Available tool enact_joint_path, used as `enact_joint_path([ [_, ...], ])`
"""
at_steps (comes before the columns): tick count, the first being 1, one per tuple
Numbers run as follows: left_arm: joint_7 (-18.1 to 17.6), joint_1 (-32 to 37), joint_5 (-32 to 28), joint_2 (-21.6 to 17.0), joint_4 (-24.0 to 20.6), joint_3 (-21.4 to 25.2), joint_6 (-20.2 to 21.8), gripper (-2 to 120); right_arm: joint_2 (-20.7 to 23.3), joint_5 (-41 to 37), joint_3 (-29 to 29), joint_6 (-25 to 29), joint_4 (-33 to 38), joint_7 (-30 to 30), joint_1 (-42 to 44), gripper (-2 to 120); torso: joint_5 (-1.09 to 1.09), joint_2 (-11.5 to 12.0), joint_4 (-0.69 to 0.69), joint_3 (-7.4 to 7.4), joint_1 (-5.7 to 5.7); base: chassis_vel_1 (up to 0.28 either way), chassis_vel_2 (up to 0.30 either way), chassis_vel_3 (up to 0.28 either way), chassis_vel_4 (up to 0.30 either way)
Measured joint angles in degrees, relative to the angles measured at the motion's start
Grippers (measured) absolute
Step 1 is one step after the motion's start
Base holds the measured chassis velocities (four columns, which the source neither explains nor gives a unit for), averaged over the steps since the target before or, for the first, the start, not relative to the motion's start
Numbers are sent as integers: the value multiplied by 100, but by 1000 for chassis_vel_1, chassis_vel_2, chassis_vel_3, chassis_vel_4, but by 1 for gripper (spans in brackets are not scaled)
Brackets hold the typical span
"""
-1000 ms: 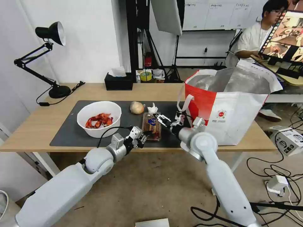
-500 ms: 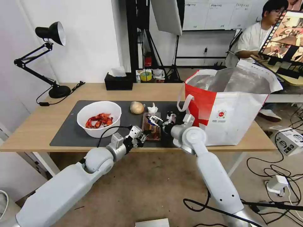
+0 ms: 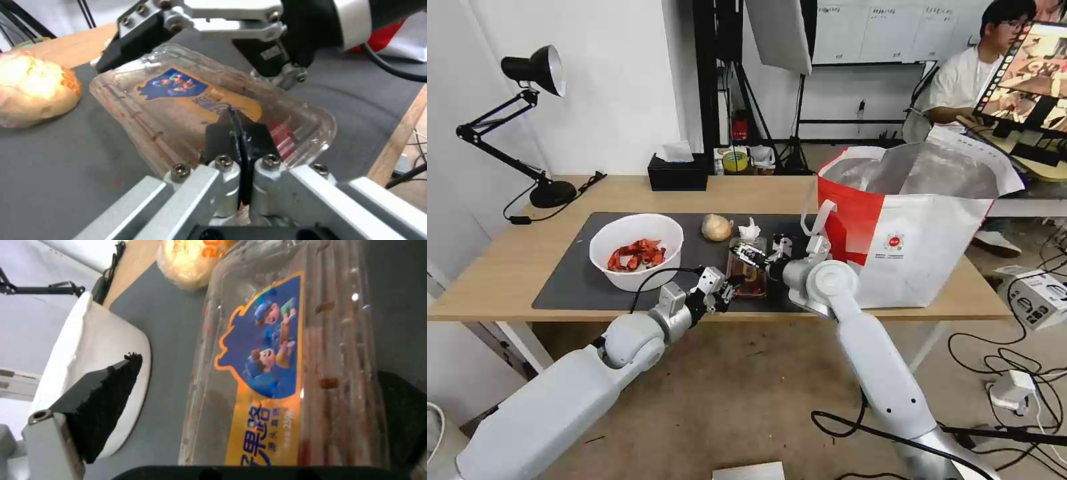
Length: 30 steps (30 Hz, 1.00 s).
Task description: Pick up the trash from the table and place it into the takeout bag.
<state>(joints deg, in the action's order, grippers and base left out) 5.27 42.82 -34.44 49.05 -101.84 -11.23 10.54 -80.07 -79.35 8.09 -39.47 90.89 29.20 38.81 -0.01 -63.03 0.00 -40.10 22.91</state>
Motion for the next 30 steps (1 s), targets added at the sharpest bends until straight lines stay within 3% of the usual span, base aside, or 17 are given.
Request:
enact_joint_path([
  [5,-7,5,1,2,-28,0,-1,0,20,12,-36,-49,2,19,-5,92,0,0,1,0,0,0,0,0,0],
  [12,-19,-8,-3,-32,-83,11,-2,0,86,25,-51,-112,28,63,36,67,0,0,1,0,0,0,0,0,0],
  [15,-22,-27,-33,-62,-106,27,-2,0,149,26,-52,-122,43,79,67,51,1,0,0,0,0,0,0,0,0],
  [18,-23,-25,-35,-65,-107,37,-2,0,162,25,-53,-123,45,80,75,45,1,0,0,0,0,0,0,0,0],
  [21,-24,27,-36,-66,-123,97,-4,0,173,23,-46,-123,49,80,106,28,1,0,0,0,0,0,0,0,0],
  [30,-20,147,-43,-156,-229,220,-8,0,145,24,-32,-81,33,78,106,1,1,0,0,0,1,0,0,0,0],
])
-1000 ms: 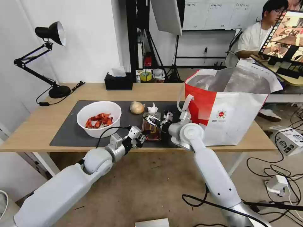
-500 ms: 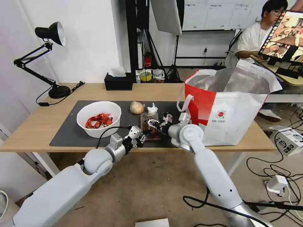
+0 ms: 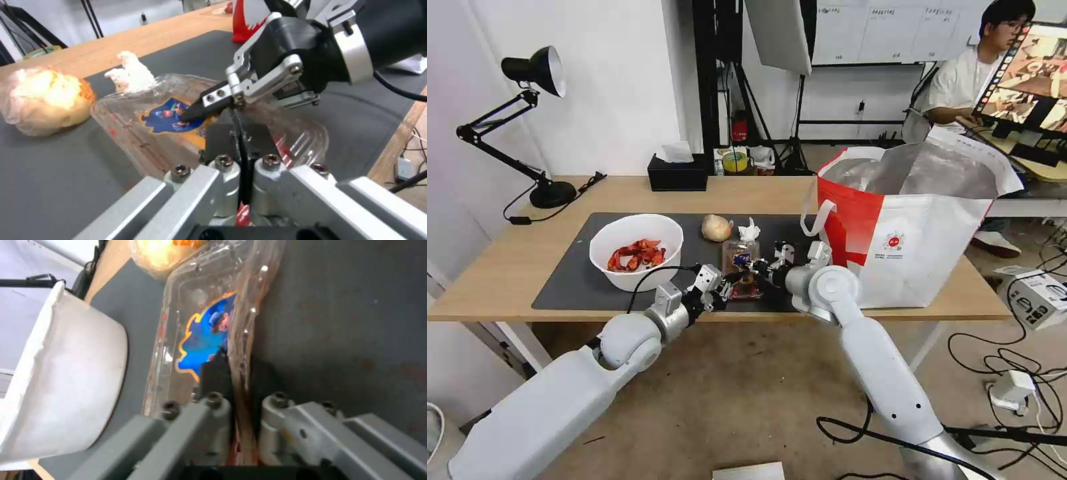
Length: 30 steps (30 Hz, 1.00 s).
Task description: Pick up the trash from the table and place it into the takeout bag.
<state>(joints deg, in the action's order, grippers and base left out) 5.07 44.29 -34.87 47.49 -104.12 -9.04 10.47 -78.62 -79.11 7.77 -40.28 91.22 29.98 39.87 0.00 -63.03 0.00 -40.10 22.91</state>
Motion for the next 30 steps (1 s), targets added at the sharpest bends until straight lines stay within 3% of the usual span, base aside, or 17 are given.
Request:
enact_joint_path([
  [9,33,471,-1,-99,-228,429,-8,0,20,-12,1,140,58,-24,28,0,0,0,-1,-1,0,0,0,0,0],
  [18,122,1376,-48,-468,-799,1397,-44,1,120,-50,93,274,368,-134,167,0,-1,0,-1,-1,0,0,0,0,0],
  [26,77,1552,-177,-550,-890,1589,-232,27,286,-75,242,372,872,-285,436,0,0,0,0,-1,1,0,0,0,0],
  [29,64,1653,-190,-553,-883,1642,-413,35,377,-129,300,409,1099,-347,491,0,-1,0,1,-1,1,0,0,0,0],
  [30,60,1755,-200,-552,-871,1705,-595,43,469,-185,336,454,1302,-390,509,0,-1,0,0,0,1,0,0,0,0],
])
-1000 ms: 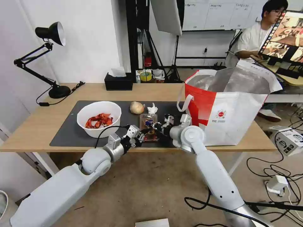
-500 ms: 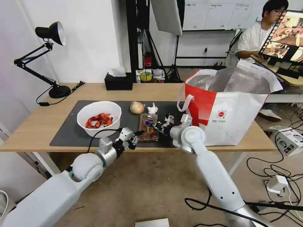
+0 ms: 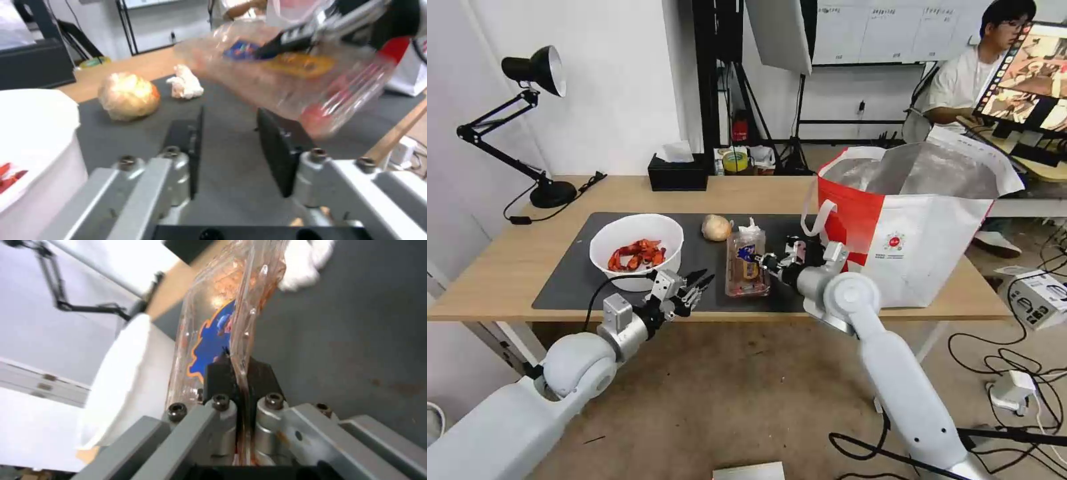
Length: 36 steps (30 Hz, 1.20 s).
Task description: Pick up the trash from the table and place it into the takeout bag.
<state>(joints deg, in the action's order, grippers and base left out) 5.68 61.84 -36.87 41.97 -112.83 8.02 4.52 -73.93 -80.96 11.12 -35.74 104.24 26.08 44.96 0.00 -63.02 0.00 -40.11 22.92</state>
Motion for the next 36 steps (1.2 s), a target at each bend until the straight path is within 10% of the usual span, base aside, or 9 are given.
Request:
enact_joint_path([
  [14,585,575,-171,-153,117,583,-746,96,809,-660,494,579,1331,-211,-181,0,1,0,0,0,0,0,0,0,0],
  [36,1164,1127,-152,127,96,967,-823,100,2645,-772,1056,1719,1242,287,-1013,0,2,0,0,0,0,0,0,0,0],
])
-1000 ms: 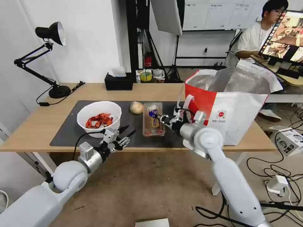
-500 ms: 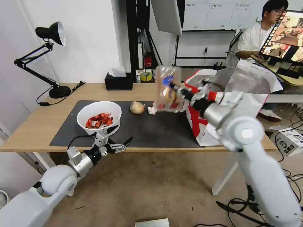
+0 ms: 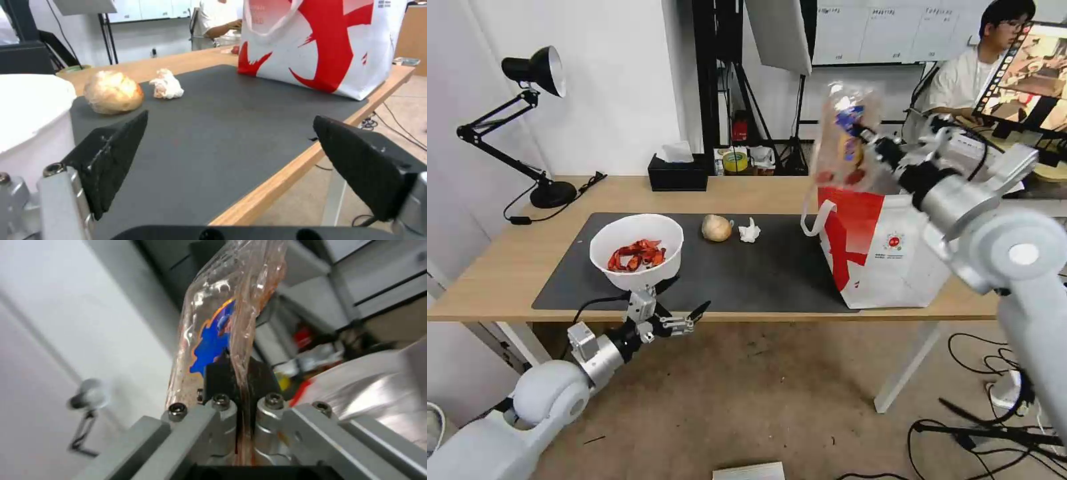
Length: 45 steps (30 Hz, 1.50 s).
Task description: Pick up the trash from the table and place it into the takeout bag.
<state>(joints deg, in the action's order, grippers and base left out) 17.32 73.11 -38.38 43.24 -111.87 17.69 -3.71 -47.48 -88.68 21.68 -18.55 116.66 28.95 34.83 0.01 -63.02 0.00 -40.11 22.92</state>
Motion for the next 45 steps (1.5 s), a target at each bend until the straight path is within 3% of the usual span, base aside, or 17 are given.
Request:
enact_joint_path([
  [5,-21,-82,13,32,-11,-95,5,100,161,736,-107,89,-544,108,-80,0,0,0,0,0,0,0,0,0,0],
  [12,-32,-260,18,7,-9,-209,16,100,136,1117,-173,83,-835,0,-34,0,-1,0,0,0,0,0,0,0,0],
  [40,-82,-479,44,58,94,-467,55,100,-112,600,-93,-64,-699,61,589,0,-2,0,0,0,0,0,0,0,0],
  [45,-115,-455,63,75,92,-471,66,100,-137,487,-86,-101,-710,58,547,18,-2,0,0,0,0,0,0,0,0],
])
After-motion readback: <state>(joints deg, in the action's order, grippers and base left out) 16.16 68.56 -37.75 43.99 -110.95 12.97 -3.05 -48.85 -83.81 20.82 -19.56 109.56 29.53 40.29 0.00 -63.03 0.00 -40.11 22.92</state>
